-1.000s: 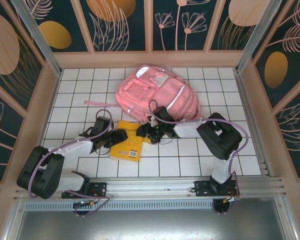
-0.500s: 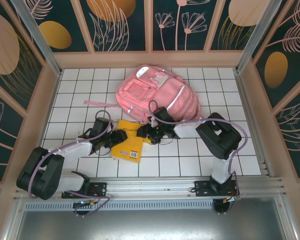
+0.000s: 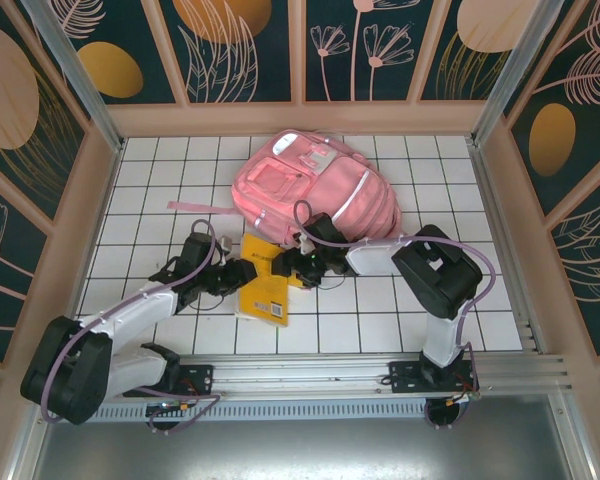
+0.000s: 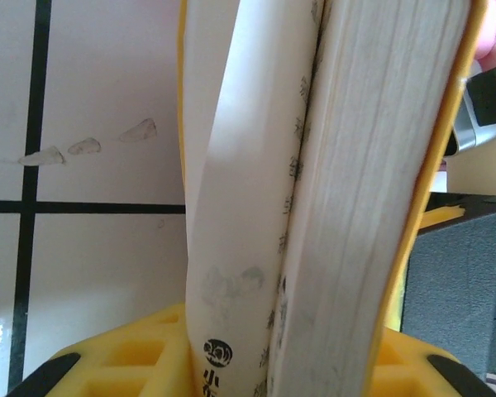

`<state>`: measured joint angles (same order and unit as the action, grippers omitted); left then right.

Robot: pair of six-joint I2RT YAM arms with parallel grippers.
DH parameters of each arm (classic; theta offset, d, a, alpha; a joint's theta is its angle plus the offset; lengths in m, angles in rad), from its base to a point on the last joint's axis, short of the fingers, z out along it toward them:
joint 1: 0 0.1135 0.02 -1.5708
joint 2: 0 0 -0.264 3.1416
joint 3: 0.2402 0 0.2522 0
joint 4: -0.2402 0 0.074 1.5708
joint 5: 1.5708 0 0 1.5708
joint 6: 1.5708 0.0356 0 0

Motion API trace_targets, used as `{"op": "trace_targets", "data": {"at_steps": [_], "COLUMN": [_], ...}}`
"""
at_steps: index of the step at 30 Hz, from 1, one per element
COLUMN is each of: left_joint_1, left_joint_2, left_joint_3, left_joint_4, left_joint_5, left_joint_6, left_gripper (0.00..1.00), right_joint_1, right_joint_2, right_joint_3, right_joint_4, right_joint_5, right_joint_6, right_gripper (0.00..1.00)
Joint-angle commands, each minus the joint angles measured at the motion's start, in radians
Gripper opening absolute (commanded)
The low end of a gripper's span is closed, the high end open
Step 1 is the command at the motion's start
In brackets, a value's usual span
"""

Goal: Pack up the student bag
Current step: Pick up the book from the center of the table.

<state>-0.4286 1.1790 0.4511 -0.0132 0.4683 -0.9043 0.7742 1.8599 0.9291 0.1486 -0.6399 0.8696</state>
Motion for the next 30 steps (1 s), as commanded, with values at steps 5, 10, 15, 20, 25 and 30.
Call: {"op": "trace_targets", "data": {"at_steps": [5,10,15,20,25,30], "left_joint_1": [-0.032,-0.032,-0.032,-0.032,-0.032,-0.032], "left_joint_2": [-0.060,-0.078,-0.061,-0.036,-0.029,-0.024], "left_joint_3": [0.083,0.106,0.070,0.046,0.053,0.096], "left_joint_4": [0.048,0.061,0.116,0.097,0.026,-0.106], "left_joint_5": [0.169,0.182,0.193,0.167,0.124,0.050], "left_joint_6": [-0.048,-0.071,-0.100,-0.065,-0.014,0.050], "left_gripper": [0.33,0.33,0.34,0.33,0.42,0.56], "right_joint_1": [-0.011,-0.036,-0.052,-0.067,-0.091,-0.092], "right_joint_2": [-0.069,-0.108,-0.101,-0.152,-0.246,-0.300], "right_joint_3": [-0.048,-0.124,-0.206,-0.246,-0.267,-0.276], "right_joint_4": [0.135,0.242,0.558,0.733,0.661,0.594], "right_joint_5": [-0.014,-0.072,-0.206,-0.226,-0.192,-0.162], "right_joint_6": [-0.007,0.025,0.169,0.250,0.214,0.198], "right_gripper": [0.68,0.73,0.74,0.66,0.40,0.12]}}
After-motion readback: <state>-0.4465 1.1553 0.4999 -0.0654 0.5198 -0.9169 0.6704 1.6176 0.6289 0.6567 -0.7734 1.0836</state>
